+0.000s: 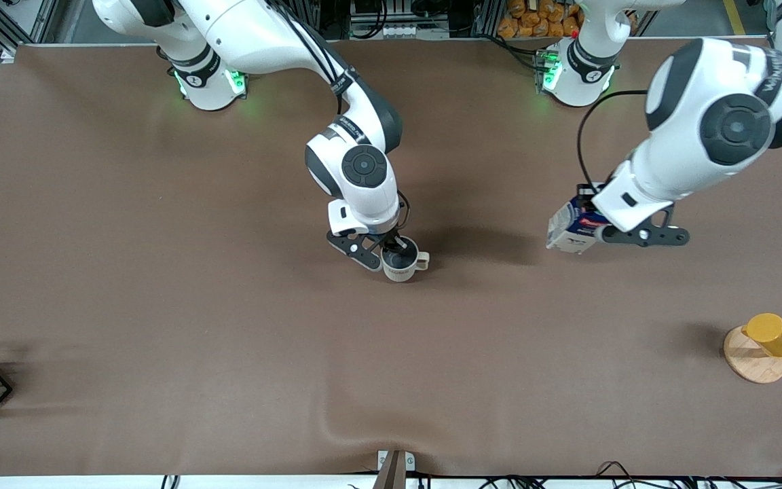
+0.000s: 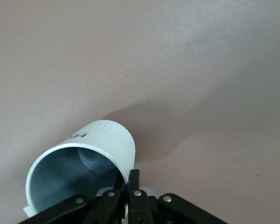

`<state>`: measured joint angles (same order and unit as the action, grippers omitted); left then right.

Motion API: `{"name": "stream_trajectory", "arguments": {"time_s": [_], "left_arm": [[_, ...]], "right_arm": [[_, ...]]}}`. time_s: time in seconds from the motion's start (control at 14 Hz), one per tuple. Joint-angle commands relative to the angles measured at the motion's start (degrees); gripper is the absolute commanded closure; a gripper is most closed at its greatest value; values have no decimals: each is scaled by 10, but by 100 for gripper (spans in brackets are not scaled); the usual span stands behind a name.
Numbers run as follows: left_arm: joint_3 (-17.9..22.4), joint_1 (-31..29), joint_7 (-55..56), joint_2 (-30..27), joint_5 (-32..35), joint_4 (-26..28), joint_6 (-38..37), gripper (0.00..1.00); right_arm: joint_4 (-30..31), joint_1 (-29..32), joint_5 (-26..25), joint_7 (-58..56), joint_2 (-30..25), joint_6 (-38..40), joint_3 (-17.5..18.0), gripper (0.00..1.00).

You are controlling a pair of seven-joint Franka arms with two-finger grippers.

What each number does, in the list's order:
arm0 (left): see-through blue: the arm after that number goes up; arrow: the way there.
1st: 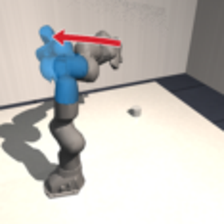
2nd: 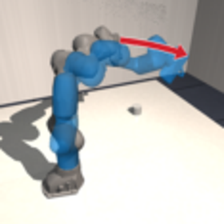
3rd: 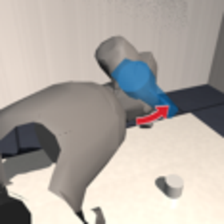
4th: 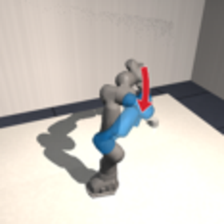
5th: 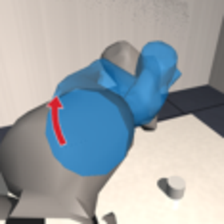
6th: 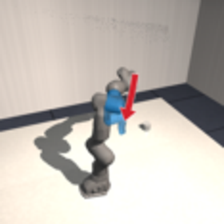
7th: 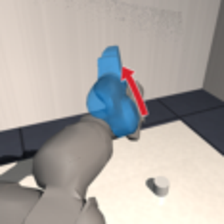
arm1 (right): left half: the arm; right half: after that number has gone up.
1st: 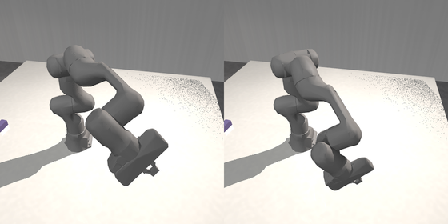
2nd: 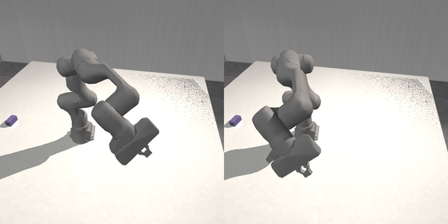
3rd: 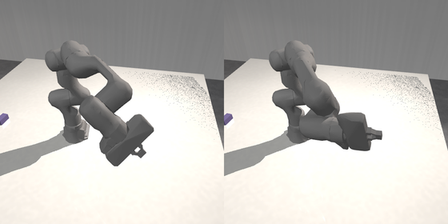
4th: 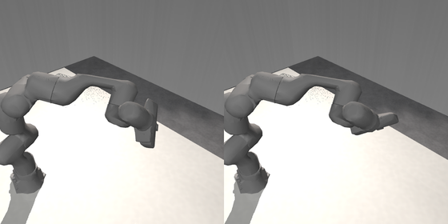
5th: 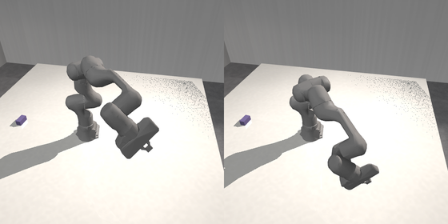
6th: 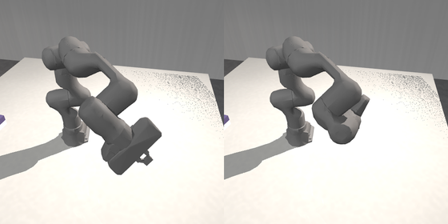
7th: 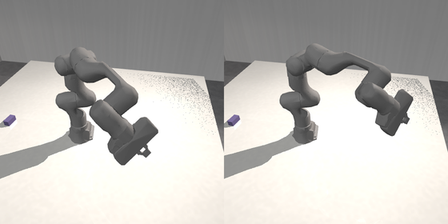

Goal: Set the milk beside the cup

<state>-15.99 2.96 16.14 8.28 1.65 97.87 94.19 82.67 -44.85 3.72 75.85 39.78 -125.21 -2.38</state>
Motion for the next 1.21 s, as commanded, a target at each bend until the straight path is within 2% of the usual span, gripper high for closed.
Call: {"name": "stream_trajectory", "arguments": {"time_s": [0.0,0.07,0.14,0.21,0.29,0.36,0.57,0.71,0.86,0.93,1.0,1.14], "left_arm": [[-28,-1,49,0,5,-1,-10,61],[-36,0,62,2,4,-1,-10,61],[-41,2,70,4,4,-1,-10,61],[-52,3,84,9,5,-2,-9,61],[-57,4,97,12,5,-7,-7,61],[-59,5,104,20,5,-14,-7,61],[-59,31,135,28,4,-22,-7,61],[-59,59,174,41,5,-22,-7,61],[-59,77,192,54,5,-30,-7,61],[-59,78,192,60,4,-42,-7,60],[-60,79,192,72,5,-58,-7,61],[-59,116,193,107,5,-88,-7,60]], "right_arm": [[-21,-14,-8,17,14,4,-7,100],[-21,-15,-7,18,14,0,-7,71],[-21,-15,-9,21,14,0,-7,36],[-21,-15,-11,26,14,0,-7,14],[-21,-14,-11,27,14,0,-7,3],[-21,-13,-11,27,13,1,-7,0],[-23,12,-2,14,1,16,-4,0],[-26,27,10,-24,-9,63,-2,0],[-26,66,76,-115,-43,103,-2,0],[-26,88,107,-182,-58,149,-5,0],[-26,118,120,-245,-73,199,-5,0],[-26,163,118,-314,-91,248,-6,0]]}}
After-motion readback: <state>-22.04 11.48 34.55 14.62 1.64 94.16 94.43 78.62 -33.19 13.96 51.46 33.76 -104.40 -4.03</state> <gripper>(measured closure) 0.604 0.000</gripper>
